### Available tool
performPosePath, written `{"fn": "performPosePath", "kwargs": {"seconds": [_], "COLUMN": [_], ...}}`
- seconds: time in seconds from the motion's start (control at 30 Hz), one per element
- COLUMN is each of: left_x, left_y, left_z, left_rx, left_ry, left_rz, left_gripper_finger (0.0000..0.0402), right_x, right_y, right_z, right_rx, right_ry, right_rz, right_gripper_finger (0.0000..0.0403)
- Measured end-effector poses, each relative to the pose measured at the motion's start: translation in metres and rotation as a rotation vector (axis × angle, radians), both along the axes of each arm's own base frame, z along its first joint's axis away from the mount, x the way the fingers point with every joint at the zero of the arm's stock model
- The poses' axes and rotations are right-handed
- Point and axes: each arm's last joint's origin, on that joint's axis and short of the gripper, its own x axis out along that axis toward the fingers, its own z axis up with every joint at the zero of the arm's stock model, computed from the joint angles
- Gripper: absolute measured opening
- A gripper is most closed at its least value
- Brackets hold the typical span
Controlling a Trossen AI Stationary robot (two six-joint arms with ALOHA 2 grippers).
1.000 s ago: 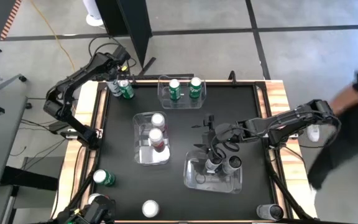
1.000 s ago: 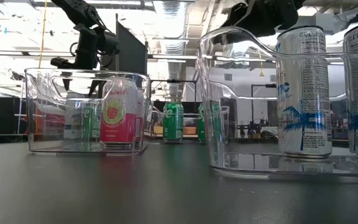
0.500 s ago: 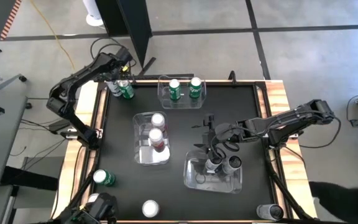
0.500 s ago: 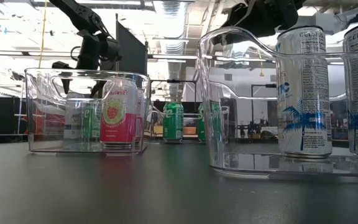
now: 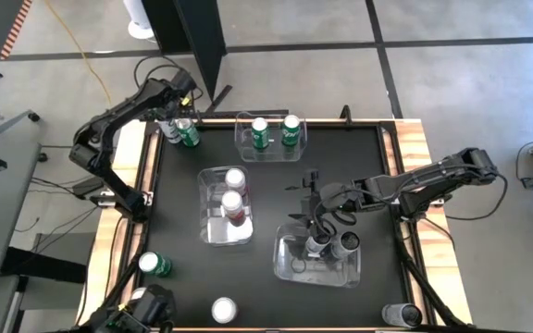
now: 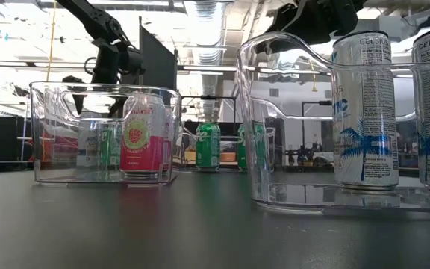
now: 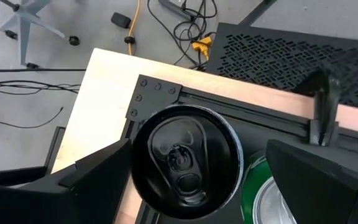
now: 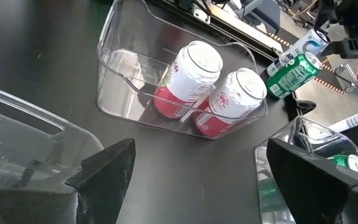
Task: Sort soda cans
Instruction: Put the white soda can into the bottom transparent bin
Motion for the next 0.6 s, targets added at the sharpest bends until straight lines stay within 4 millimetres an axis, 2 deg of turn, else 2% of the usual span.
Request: {"fn": "performPosePath", "kwargs": {"seconds": [0.2,0.6], "left_x": [0.0002,0.0002], "left_y": [0.0008,0.0007], "left_z": [-0.0076,-0.0076], "left_rx": [0.010,0.010], "left_ry": [0.002,0.003], "left_rz": [-0.002,-0.003], "left_gripper_finger": [0.0368,0.0357], "right_x": [0.0000,0.0000], "right_y": [0.0000,0.0000], "right_z": [0.0000,0.0000], "right_rx": [0.009,0.012], "right_ry": [-0.002,-0.002], "right_rz": [-0.005,-0.007], "right_gripper_finger": [0.0379,0.0379]}}
